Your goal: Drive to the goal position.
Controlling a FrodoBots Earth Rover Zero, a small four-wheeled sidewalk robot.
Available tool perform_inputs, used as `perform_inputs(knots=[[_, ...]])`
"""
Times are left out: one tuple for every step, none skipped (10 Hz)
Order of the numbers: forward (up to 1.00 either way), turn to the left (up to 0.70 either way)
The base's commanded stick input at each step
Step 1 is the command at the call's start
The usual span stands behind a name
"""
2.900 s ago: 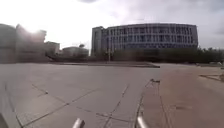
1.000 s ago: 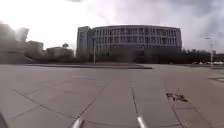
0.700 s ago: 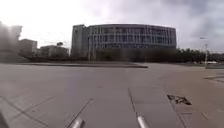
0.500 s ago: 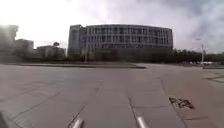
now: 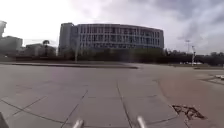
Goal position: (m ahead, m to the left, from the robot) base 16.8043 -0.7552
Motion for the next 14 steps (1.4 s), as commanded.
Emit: perform_inputs(knots=[[1.00,-0.27],[1.00,-0.27],[1.00,-0.27],[1.00,-0.12],[1.00,0.00],[1.00,0.00],[1.00,0.00],[1.00,0.00],[1.00,0.00],[1.00,-0.19],[1.00,-0.27],[1.00,-0.11],[1.00,0.00],[1.00,0.00]])
